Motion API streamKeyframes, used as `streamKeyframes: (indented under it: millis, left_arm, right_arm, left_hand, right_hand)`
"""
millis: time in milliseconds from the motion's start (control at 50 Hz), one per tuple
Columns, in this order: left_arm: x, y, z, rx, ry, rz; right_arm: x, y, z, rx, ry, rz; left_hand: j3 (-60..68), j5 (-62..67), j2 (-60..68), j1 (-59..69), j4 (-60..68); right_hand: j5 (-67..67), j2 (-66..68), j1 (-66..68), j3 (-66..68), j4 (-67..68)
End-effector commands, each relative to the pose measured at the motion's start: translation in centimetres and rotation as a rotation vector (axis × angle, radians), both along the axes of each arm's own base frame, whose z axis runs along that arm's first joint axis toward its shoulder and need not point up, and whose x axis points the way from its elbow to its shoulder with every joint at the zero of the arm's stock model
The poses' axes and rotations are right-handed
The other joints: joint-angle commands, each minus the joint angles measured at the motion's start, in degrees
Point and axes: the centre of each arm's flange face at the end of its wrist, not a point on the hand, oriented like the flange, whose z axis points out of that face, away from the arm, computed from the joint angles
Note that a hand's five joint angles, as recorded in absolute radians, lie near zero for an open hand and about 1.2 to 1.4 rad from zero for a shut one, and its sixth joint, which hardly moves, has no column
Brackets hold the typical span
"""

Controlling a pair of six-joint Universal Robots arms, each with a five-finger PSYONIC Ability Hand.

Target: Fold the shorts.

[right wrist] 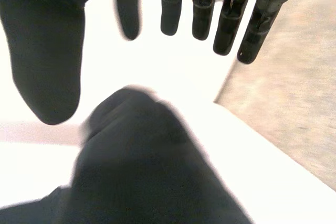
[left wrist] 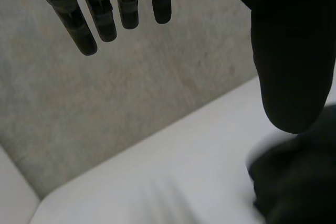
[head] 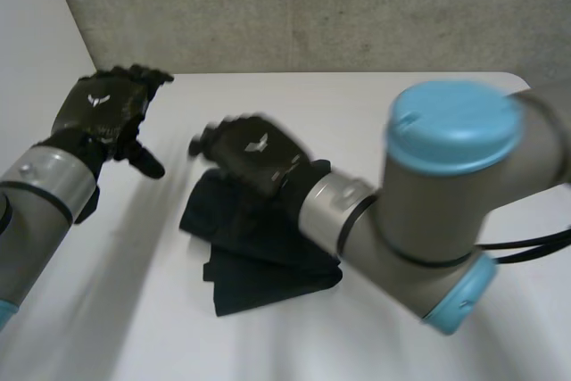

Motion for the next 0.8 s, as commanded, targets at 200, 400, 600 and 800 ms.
streamKeyframes:
  millis: [200,400,600,800]
  left_arm:
    - [-5.0,2.6,3.2,-0.001,0.153,-0.175]
    - [-5.5,2.2,-1.7,0.147,0.07,-0.095]
    - [-6.6,0.6,-9.7,0.33,-0.105,-0.075]
    - [-5.4,2.7,-13.5,0.435,-0.281,-0.022]
  right_arm:
    - [-5.6,-4.4,2.6,0.2,-0.066,-0.255]
    - [-5.4,-7.0,-1.4,0.282,-0.008,-0.36]
    - [-4.5,-9.1,-7.7,0.374,0.098,-0.408]
    - [-4.7,-9.3,-11.0,0.337,0.229,-0.409]
  left_hand:
    - [-0.3,-0.2,0.4,0.9,0.2]
    - [-0.3,-0.2,0.4,0.9,0.2]
    - [-0.2,-0.1,0.5,1.1,0.4]
    - [0.7,0.8,1.4,1.9,1.2]
  right_hand:
    - [-10.8,-11.4,-8.7,-11.0,-10.6]
    - [-10.8,-11.4,-8.7,-11.0,-10.6]
    - [-10.8,-11.4,-8.7,-11.0,-10.6]
    - [-10.8,-11.4,-8.7,-11.0,-10.6]
